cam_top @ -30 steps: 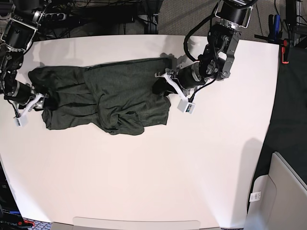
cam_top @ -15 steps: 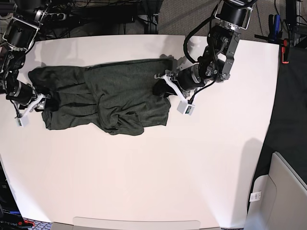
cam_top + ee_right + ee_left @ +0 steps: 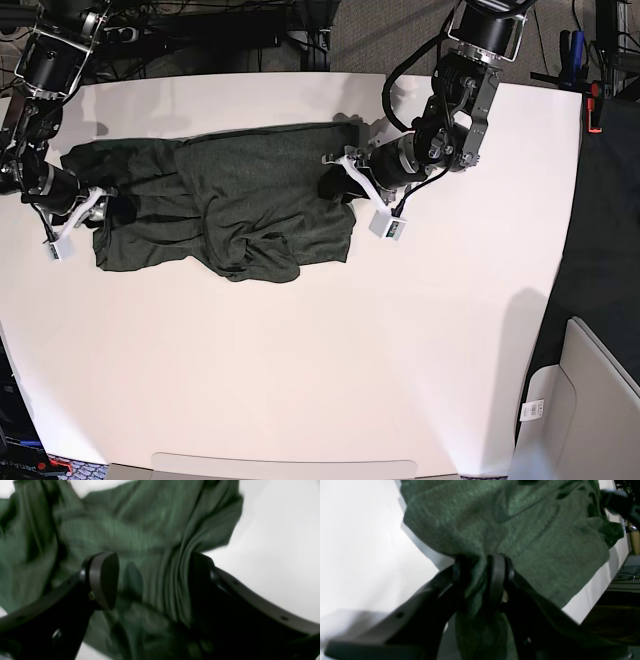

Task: Fold the T-shirt properly
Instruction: 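Grasp the shirt's side edges with both grippers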

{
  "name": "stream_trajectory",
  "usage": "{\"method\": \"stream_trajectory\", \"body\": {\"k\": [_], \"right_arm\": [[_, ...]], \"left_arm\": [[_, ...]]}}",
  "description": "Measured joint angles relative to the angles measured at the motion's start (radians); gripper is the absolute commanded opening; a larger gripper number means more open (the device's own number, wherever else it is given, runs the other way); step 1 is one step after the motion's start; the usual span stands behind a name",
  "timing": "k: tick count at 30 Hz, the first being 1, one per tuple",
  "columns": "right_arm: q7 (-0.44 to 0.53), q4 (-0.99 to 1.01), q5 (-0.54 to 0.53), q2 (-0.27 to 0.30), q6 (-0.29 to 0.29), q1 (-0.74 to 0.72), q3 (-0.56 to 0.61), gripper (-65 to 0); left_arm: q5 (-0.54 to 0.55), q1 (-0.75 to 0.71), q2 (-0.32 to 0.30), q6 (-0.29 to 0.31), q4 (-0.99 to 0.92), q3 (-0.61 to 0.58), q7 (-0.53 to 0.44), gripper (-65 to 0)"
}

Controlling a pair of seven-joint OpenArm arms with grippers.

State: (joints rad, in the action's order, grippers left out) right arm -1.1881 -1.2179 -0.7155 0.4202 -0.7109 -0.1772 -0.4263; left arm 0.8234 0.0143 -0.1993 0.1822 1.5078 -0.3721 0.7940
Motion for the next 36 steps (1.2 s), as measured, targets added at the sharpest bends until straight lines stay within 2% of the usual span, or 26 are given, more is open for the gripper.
{"method": "stream_trajectory", "body": {"k": [4,8,12,18,22,31,36], "right_arm": [[-0.013,-0.016,0.012,0.029,0.004,0.017,0.000,-21.7],[-0.023,-0.016,0.021,0.031,0.004,0.016,-0.003,-21.7],[-0.011,-0.018,0.033,0.000,0.011,0.010,-0.008,-21.7],[0.018,-0.021,0.011,-0.075,0.010,-0.001,-0.008,-21.7],[0.021,-0.023,0.009,-0.080,0.007,0.000,-0.008,-22.8],[0.014,-0.023,0.010,-0.077,0.012,0.010,-0.008,-47.2],[0.002,-0.021,0.013,-0.076,0.012,0.011,-0.008,-61.0]], "left_arm": [[0.000,0.003,0.000,0.000,0.000,0.000,0.003,-52.6],[0.000,0.003,0.000,0.000,0.000,0.000,0.003,-52.6],[0.000,0.002,0.000,0.000,0.000,0.000,0.003,-52.6],[0.000,0.002,0.000,0.000,0.000,0.000,0.003,-52.6],[0.000,0.002,0.000,0.000,0.000,0.000,0.003,-52.6],[0.000,0.002,0.000,0.000,0.000,0.000,0.003,-52.6],[0.000,0.000,0.028,-0.006,0.000,0.000,0.004,-52.7]]}}
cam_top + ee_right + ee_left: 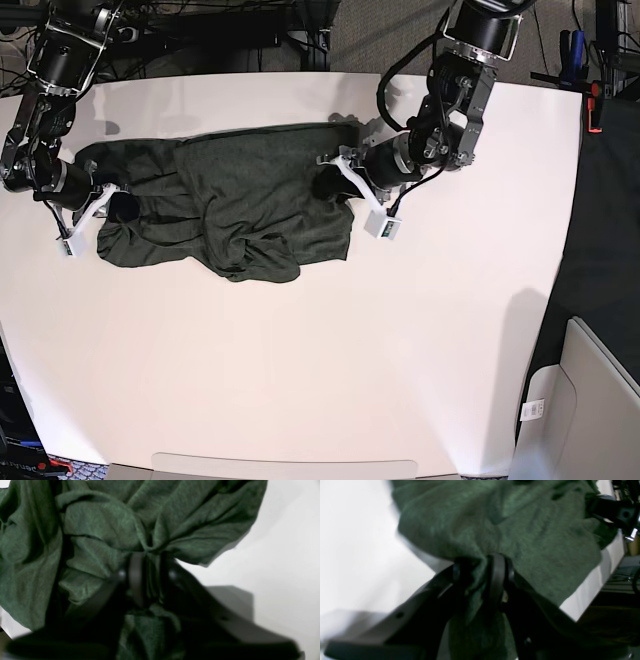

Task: Fold the T-shirt properly
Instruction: 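Grasp the shirt's side edges with both grippers, then fold the grasped edge with the right gripper toward the left gripper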

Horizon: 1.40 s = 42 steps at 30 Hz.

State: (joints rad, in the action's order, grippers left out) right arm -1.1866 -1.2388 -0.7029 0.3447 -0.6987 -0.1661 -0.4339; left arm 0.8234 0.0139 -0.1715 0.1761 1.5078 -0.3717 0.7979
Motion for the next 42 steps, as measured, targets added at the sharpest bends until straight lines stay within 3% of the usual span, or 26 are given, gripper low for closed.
{"method": "stream_trajectory", "body": {"k": [2,11,15,20,26,31,42], "right_arm": [[-0.003,0.002,0.000,0.000,0.003,0.000,0.000,-65.0],[-0.071,-0.054,-0.015,-0.005,0.004,0.017,-0.070,-64.5],[-0.093,-0.055,-0.012,0.026,0.007,0.019,-0.133,-64.5],[-0.093,-0.055,-0.113,0.061,0.007,0.017,-0.171,-64.5],[-0.092,-0.055,-0.198,0.054,0.007,0.017,-0.182,-64.5],[-0.094,-0.098,-0.241,-0.040,0.010,0.003,-0.173,-64.5],[-0.095,-0.172,-0.228,-0.279,0.010,-0.019,-0.033,-64.5]], "left_arm": [[0.000,0.000,0.002,0.000,0.000,0.000,0.000,-52.7],[-0.001,-0.001,-0.003,-0.001,0.006,0.000,0.000,-52.7],[0.000,-0.005,-0.002,0.003,0.040,-0.002,0.003,-52.7],[0.000,-0.023,-0.003,0.003,0.049,-0.002,0.003,-52.7],[0.000,-0.025,-0.006,0.003,0.049,-0.002,0.006,-52.7],[0.000,-0.047,-0.012,0.003,0.081,-0.002,0.007,-52.7],[0.000,-0.064,-0.058,0.003,0.092,0.000,0.005,-52.7]]}}
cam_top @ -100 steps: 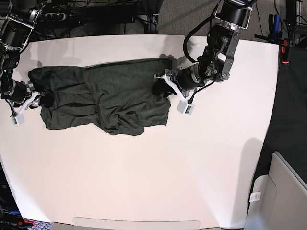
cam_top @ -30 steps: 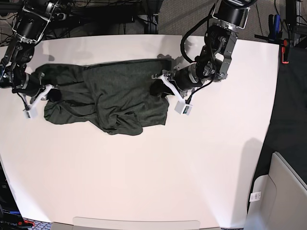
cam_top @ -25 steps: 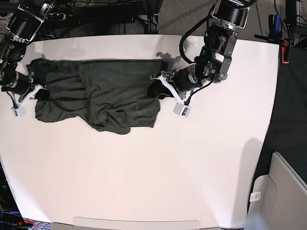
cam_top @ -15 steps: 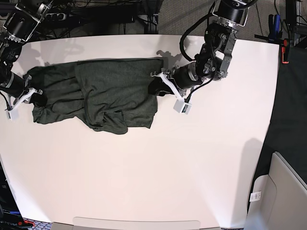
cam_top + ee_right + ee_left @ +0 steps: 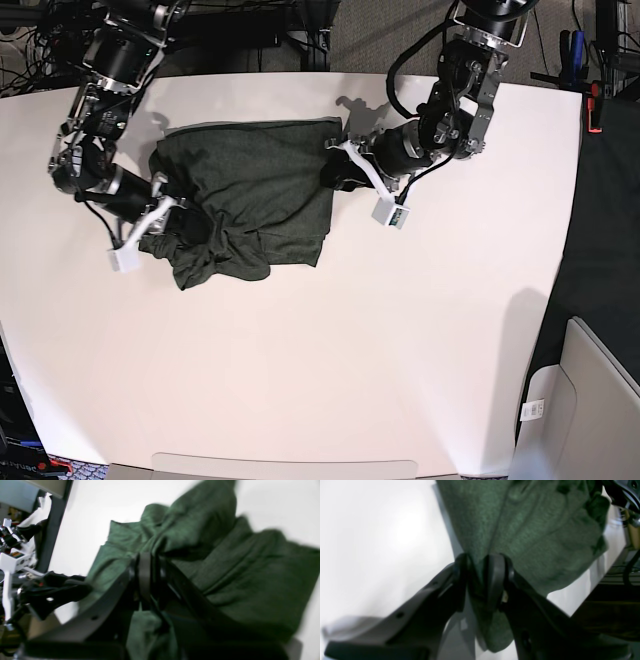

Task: Fold the T-shirt properly
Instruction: 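Fold the grasped edge with the right gripper toward the left gripper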

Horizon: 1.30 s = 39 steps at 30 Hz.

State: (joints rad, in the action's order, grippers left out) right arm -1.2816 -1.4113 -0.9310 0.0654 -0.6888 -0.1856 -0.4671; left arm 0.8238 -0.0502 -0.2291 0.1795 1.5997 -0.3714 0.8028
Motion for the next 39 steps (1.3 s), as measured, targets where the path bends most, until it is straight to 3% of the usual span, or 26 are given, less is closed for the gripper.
{"method": "stream_trajectory", "body": {"k": [5,13,24,39], "right_arm": [[0.003,0.000,0.024,-0.095,0.000,-0.016,0.040,-64.5],[0.003,0.001,0.037,-0.193,0.000,-0.018,0.108,-64.5],[0.003,0.032,0.038,-0.215,0.001,-0.019,0.187,-64.5],[-0.028,0.064,0.037,-0.216,0.000,-0.055,0.446,-64.5]], "left_arm": [[0.001,-0.004,-0.021,0.003,0.000,0.000,-0.006,-52.7],[0.000,-0.005,-0.048,0.000,0.000,0.001,-0.014,-52.7],[-0.001,-0.003,-0.048,0.000,-0.008,0.001,-0.014,-52.7],[0.007,0.001,-0.049,0.003,-0.044,0.001,-0.070,-52.7]]}}
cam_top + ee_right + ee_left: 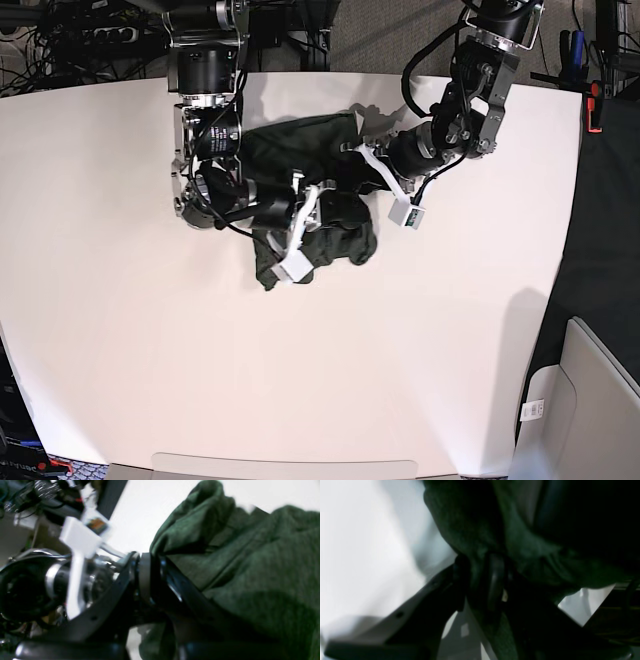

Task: Fold the T-shirt properly
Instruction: 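Fold the grasped edge with the right gripper toward the left gripper, then press and adjust the folded bundle with both grippers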

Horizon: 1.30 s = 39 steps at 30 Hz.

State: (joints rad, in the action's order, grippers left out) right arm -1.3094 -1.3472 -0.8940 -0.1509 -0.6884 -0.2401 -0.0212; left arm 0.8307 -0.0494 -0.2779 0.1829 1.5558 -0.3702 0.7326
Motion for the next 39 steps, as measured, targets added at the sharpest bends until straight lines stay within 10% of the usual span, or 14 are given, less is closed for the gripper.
{"method": "stream_trajectory", "body": {"k": [15,21,29,39], "right_arm": [[-0.003,0.001,-0.029,0.163,0.000,0.010,0.098,-64.4],[-0.002,0.001,-0.033,0.153,0.000,0.009,0.101,-62.5],[-0.003,0.001,-0.043,0.094,0.000,0.006,0.104,-43.7],[-0.004,-0.001,-0.164,0.104,0.000,0.005,0.057,-43.5]], "left_arm": [[0.005,0.003,-0.016,0.001,-0.026,0.096,0.003,-52.7],[-0.004,0.024,-0.015,-0.001,-0.034,0.096,0.011,-52.7],[0.000,0.023,-0.011,0.000,-0.039,0.097,0.004,-52.7],[-0.001,0.019,-0.012,0.000,-0.039,0.124,0.007,-52.7]]}}
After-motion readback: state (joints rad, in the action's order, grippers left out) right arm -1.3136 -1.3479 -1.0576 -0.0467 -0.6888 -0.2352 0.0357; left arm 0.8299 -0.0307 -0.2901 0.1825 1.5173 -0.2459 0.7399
